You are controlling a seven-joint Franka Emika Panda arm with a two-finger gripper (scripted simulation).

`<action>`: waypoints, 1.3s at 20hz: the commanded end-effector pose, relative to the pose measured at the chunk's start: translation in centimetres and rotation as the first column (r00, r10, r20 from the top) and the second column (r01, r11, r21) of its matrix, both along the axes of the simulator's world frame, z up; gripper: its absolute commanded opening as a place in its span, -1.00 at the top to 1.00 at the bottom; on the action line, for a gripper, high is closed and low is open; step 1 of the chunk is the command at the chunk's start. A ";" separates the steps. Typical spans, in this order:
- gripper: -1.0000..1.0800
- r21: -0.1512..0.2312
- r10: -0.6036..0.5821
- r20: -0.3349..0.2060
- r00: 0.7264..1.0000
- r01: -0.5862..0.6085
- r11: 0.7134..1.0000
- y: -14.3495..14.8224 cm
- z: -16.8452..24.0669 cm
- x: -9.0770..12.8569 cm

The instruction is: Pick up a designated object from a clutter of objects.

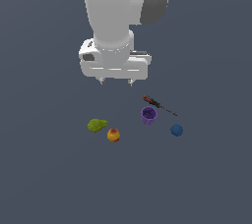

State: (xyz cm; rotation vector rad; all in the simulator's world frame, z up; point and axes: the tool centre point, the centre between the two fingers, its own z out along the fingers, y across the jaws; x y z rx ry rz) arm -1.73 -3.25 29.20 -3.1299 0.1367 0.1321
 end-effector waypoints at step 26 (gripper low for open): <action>-0.92 -0.011 0.149 0.045 0.988 -0.149 0.989 6.5 -3.7 3.9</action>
